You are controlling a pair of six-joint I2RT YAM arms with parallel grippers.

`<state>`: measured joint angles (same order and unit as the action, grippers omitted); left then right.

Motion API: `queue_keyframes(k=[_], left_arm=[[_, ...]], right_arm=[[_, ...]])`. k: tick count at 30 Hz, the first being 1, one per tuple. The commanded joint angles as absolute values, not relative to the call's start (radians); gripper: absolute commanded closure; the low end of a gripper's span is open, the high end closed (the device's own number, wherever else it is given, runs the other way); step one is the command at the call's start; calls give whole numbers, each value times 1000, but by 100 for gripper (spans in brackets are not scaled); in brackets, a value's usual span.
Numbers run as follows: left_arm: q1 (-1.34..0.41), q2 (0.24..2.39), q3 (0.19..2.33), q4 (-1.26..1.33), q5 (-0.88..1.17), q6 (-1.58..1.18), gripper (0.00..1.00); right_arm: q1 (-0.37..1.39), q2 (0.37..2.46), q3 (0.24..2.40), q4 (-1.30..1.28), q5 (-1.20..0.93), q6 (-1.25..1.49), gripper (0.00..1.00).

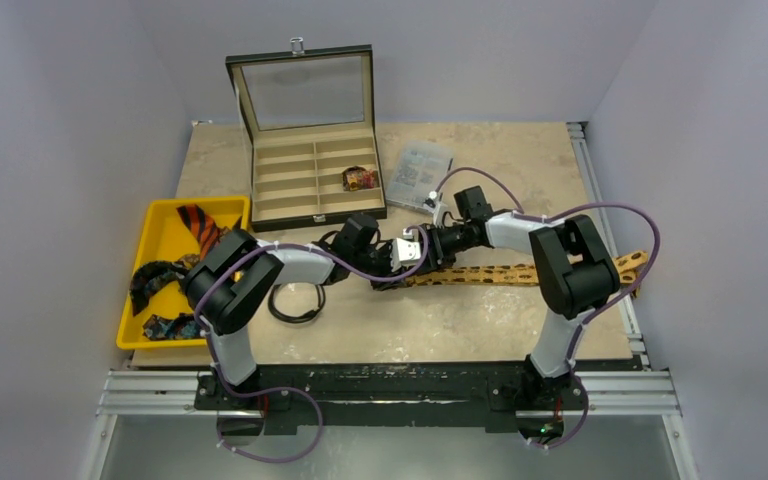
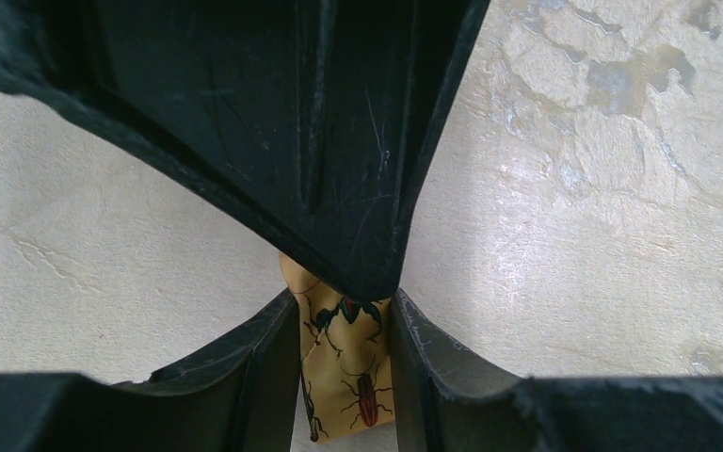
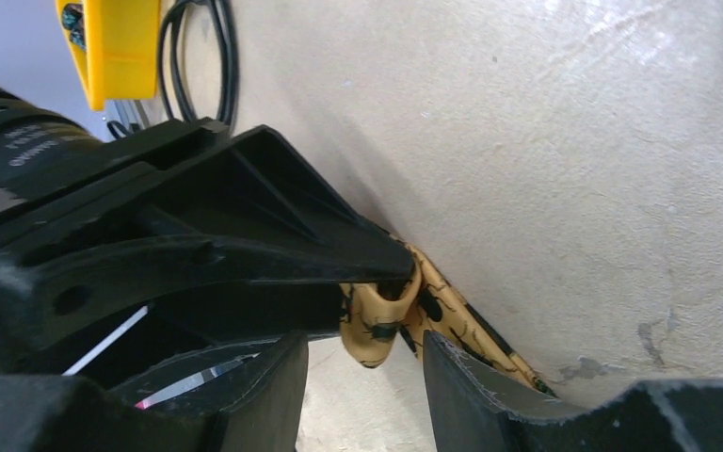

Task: Roll the ties
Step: Roll the tie at the center of the board.

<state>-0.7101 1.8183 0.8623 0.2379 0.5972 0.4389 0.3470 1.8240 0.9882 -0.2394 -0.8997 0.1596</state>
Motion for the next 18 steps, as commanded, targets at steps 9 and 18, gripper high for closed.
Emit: queue_keyframes(k=[9, 18], left_arm=[[-718, 1840, 905, 215, 626, 482, 64], [-717, 1832, 904, 184, 671, 522, 51]], right_arm=[[357, 1850, 1003, -170, -933, 205, 67], [353, 1865, 992, -224, -915, 169, 100]])
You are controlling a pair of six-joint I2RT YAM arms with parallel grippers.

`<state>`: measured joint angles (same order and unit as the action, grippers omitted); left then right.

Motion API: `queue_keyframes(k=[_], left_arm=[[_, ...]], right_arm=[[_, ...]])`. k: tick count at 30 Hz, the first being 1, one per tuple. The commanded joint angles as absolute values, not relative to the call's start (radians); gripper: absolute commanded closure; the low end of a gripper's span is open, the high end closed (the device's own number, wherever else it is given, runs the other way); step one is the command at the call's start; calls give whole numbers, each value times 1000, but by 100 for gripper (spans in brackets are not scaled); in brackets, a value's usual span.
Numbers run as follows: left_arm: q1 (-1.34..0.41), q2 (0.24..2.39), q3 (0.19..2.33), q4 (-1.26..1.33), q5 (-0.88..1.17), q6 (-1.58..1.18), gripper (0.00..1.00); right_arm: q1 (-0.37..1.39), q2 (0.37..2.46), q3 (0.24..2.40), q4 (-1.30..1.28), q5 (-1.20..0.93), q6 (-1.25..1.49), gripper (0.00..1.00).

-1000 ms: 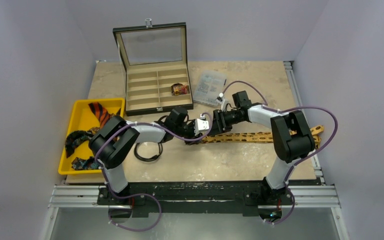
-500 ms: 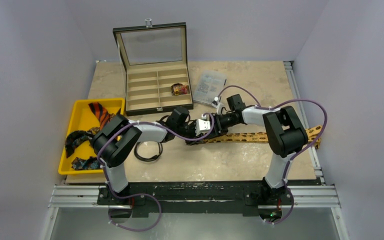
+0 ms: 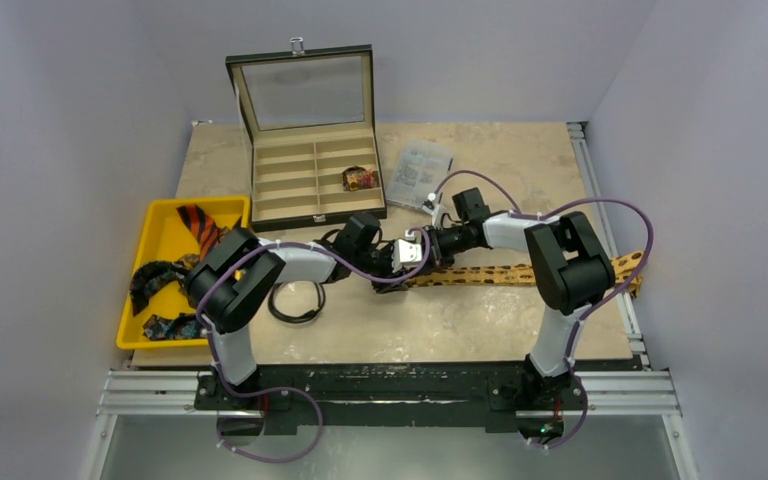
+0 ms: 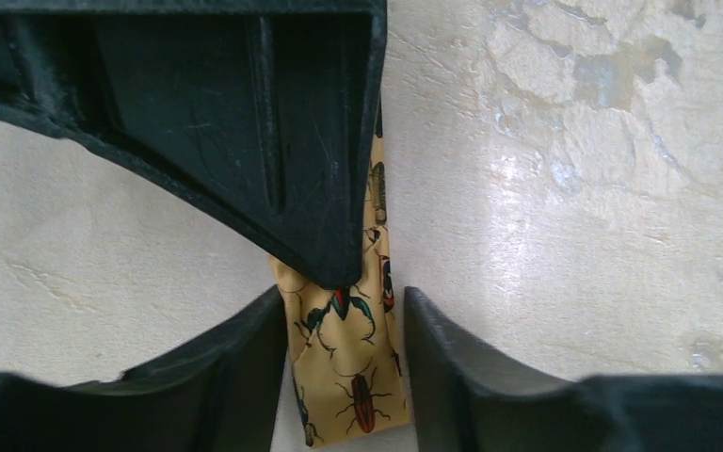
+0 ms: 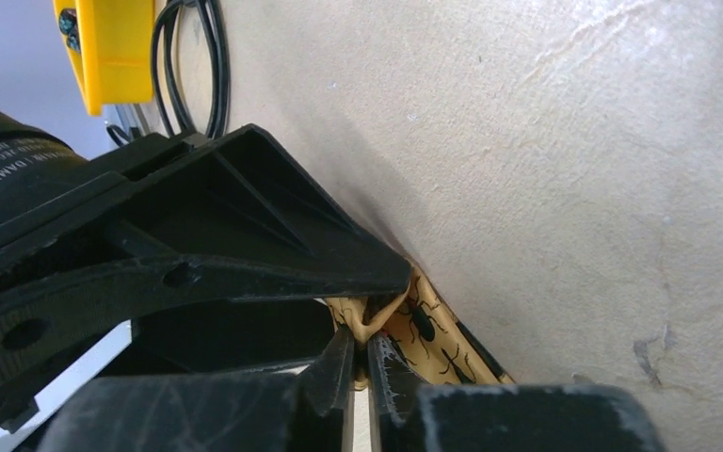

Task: Roll the ties
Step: Roll the tie at the center of the board.

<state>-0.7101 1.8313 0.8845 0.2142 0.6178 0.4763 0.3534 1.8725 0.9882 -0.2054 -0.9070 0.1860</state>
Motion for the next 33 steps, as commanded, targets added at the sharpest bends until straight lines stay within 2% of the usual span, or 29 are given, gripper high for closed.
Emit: queue_keyframes(k=[1, 3, 9, 12, 17, 25, 33], left_arm=[[-716, 1826, 904, 169, 690, 543, 44], [-713, 1815, 909, 134, 718, 582, 38], [-714, 1807, 926, 95, 718, 605, 27], [-714, 1803, 921, 98, 700, 601, 24], [-713, 1810, 919, 75, 683, 612, 28], [-700, 1676, 710, 320, 612, 413, 37], [-701, 1704, 716, 368, 592, 381, 44]], right_arm=[[346, 1862, 979, -222, -910, 174, 100], [332, 1853, 945, -195, -911, 201, 100], [324, 1841, 876, -97, -925, 279, 100], [319, 1839, 860, -72, -930, 292, 100], [315, 1844, 874, -69, -930, 277, 100], [316, 1835, 865, -95, -915, 224, 100], [315, 1862, 866, -97, -912, 193, 100]])
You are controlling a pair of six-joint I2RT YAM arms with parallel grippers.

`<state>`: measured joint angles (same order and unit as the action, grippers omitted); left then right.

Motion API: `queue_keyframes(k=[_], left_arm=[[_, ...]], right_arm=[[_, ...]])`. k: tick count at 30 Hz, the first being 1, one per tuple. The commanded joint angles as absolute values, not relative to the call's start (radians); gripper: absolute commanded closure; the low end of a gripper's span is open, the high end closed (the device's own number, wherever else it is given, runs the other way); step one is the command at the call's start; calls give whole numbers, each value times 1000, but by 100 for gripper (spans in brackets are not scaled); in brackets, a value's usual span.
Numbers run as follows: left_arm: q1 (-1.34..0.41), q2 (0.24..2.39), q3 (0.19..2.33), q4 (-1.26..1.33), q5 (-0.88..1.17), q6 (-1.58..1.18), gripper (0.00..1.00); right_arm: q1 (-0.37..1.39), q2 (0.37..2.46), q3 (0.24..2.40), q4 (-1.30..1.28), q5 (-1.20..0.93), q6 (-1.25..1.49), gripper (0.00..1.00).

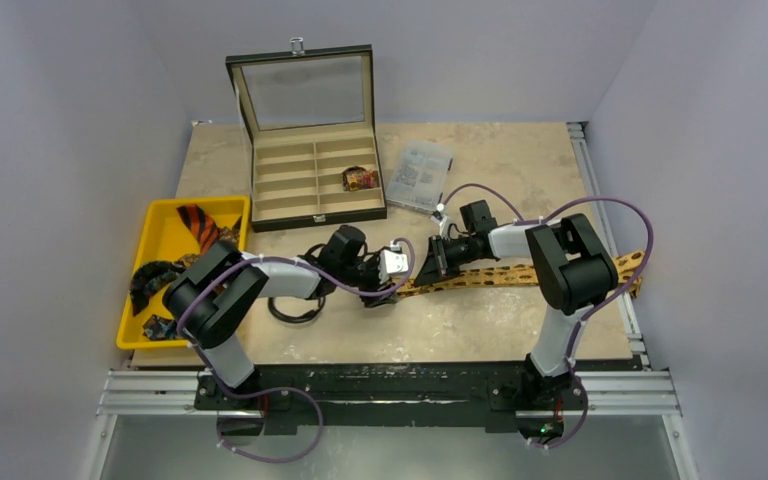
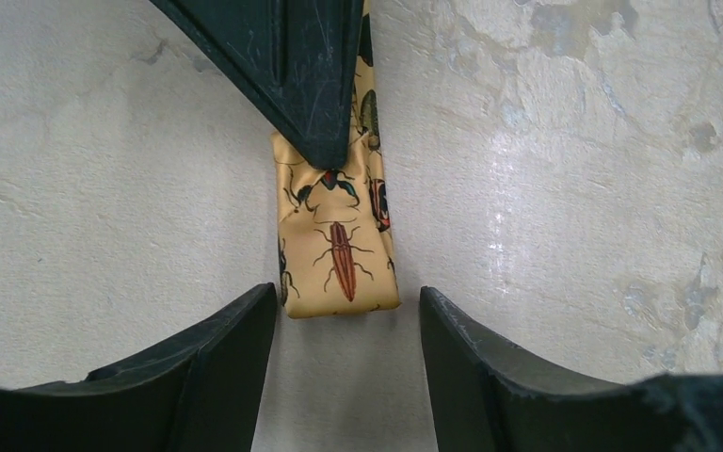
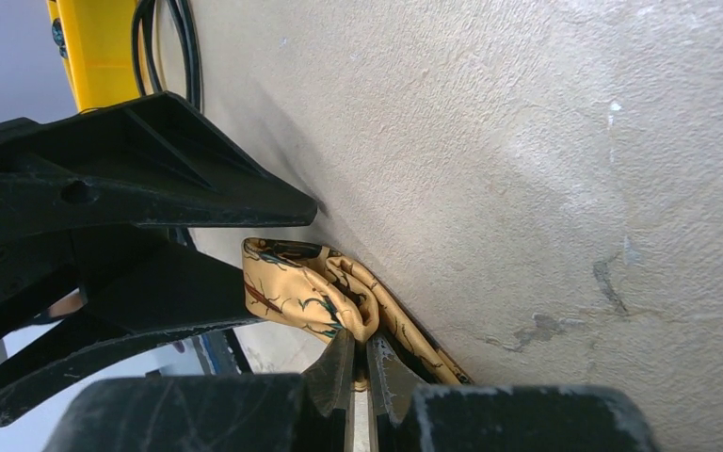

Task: Roll the ties
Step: Roll the tie at the center of the board.

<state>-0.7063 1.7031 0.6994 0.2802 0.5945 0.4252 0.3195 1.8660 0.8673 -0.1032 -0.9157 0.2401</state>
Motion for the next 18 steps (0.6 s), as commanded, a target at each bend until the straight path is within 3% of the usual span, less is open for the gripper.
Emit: queue_keyframes(k=[1, 9, 18], left_arm=[[-702, 1713, 724, 379, 591, 369, 45], [-730, 1718, 781, 428, 607, 324, 64], [-766, 1804, 869, 392, 594, 292, 65]], right_arm=[[315, 1862, 864, -101, -910, 187, 100], [316, 1864, 856, -100, -900, 182, 100], [316, 1866, 863, -93, -903, 195, 100]])
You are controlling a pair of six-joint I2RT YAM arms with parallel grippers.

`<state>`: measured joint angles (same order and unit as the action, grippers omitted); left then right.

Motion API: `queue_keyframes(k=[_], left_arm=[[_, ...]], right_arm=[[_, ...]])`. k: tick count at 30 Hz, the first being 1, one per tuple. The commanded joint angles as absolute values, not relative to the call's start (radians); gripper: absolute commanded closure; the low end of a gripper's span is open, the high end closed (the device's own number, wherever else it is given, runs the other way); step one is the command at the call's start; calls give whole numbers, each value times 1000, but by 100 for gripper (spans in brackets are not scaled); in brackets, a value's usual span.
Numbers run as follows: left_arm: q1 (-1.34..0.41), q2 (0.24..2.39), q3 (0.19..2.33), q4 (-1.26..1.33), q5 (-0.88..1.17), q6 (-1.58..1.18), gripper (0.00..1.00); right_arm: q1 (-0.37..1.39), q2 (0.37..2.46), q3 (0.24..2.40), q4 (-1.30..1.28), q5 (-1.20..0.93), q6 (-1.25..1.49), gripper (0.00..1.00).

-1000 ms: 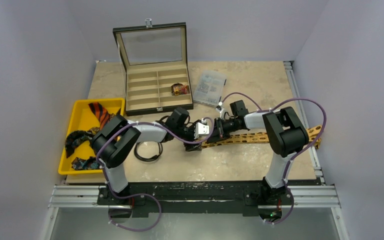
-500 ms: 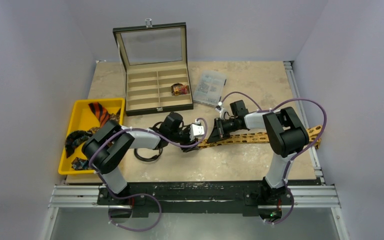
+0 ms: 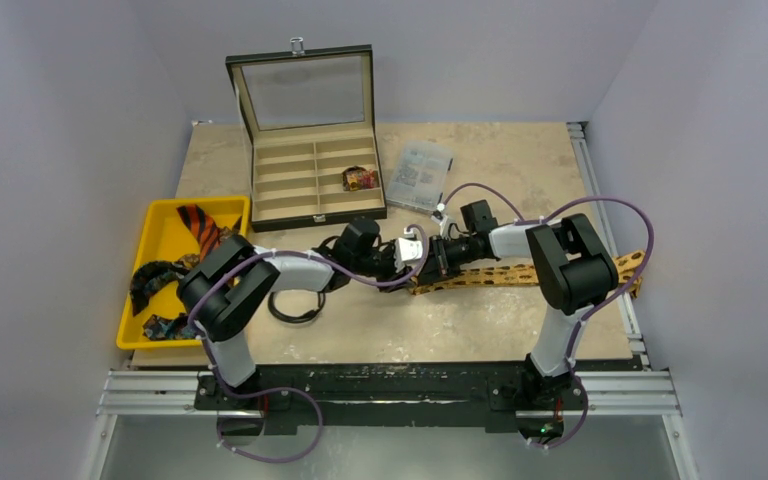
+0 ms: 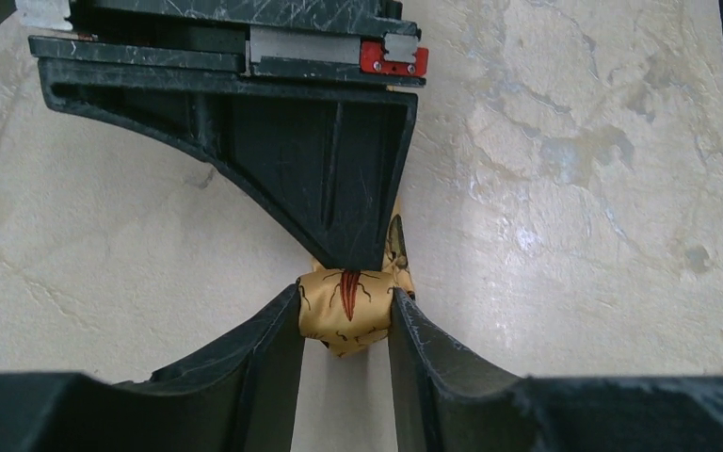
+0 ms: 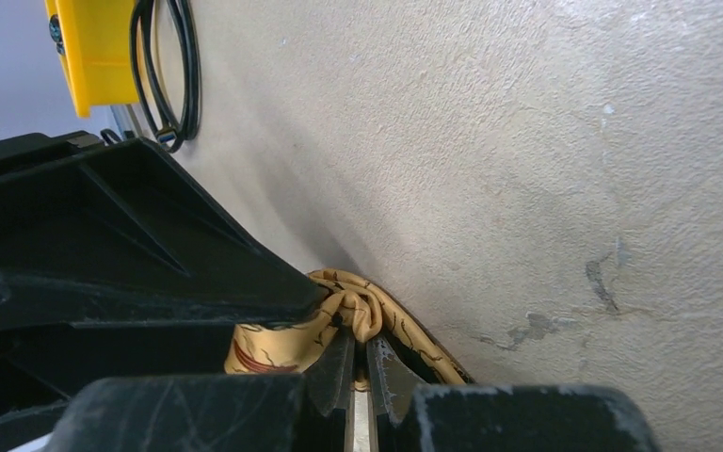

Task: Roll the ties
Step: Roll the tie at the center of the board.

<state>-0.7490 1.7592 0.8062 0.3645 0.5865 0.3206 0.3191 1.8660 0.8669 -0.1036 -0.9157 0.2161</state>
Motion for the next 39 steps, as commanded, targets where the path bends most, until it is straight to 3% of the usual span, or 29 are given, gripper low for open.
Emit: queue_keyframes(k=[1, 15, 18, 20, 25, 28, 34, 39], left_arm=[[-767, 1820, 876, 387, 585, 285, 65], [-769, 1849, 901, 116, 482, 490, 64], [-731, 1817, 916, 90, 517, 466, 40], [-694, 1775, 871, 173, 583, 380, 31], [-684, 1687, 665, 530, 496, 188, 21], [-707, 1665, 620, 582, 405, 73, 17], [-761, 1723, 533, 803, 370, 10, 16], [-792, 1805, 541, 916, 416, 17, 30]], right_arm=[[315, 1865, 862, -92, -904, 197, 100], [316, 1834, 840, -66, -909, 219, 100], [316, 1848, 831, -48, -908, 239, 100], [316, 1856, 829, -35, -910, 245, 100], [306, 1853, 816, -7, -887, 272, 100], [298, 1833, 789, 27, -878, 305, 100], [297, 1844, 754, 68, -887, 343, 100], [297, 1855, 731, 95, -885, 340, 100]])
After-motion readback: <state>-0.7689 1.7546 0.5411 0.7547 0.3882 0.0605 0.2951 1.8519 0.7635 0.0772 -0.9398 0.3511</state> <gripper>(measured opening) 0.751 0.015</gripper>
